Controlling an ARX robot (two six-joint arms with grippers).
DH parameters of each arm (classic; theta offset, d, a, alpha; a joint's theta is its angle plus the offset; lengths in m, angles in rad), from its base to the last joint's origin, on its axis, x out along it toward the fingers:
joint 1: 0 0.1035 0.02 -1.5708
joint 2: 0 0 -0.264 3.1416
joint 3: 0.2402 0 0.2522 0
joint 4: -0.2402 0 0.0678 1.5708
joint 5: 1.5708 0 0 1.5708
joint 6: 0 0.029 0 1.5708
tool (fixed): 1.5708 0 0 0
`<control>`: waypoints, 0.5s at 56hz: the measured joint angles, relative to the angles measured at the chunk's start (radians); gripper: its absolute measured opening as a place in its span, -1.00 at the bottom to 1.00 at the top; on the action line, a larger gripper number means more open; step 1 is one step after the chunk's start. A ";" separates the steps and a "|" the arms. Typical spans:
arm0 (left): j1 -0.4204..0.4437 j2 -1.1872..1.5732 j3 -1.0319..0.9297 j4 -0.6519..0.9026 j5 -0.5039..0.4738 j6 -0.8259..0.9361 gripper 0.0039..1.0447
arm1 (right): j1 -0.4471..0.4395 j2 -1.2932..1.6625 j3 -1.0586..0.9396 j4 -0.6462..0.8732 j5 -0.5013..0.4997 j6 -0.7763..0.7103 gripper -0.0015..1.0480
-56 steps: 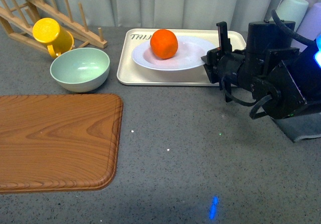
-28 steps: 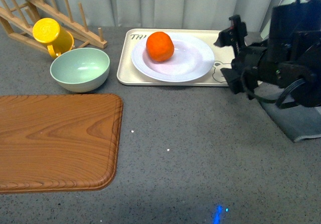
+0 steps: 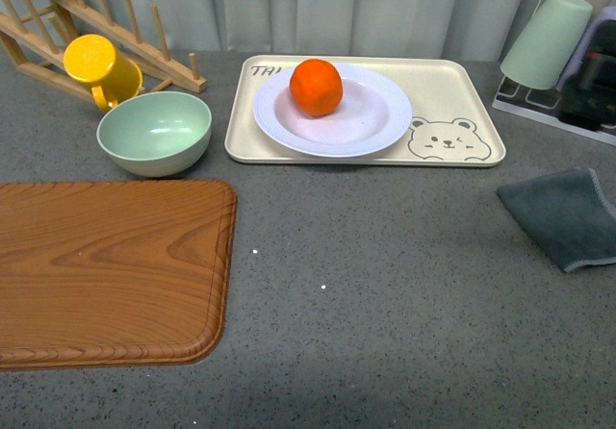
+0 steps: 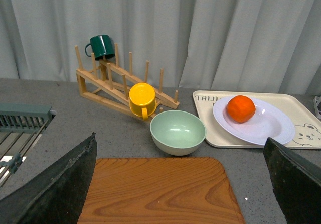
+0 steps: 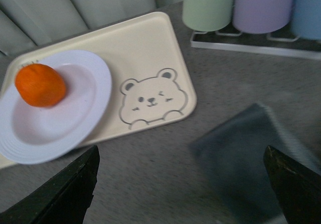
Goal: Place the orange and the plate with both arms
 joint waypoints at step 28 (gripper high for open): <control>0.000 0.000 0.000 0.000 0.000 0.000 0.88 | -0.130 -0.957 -0.436 -0.486 0.003 -0.372 0.83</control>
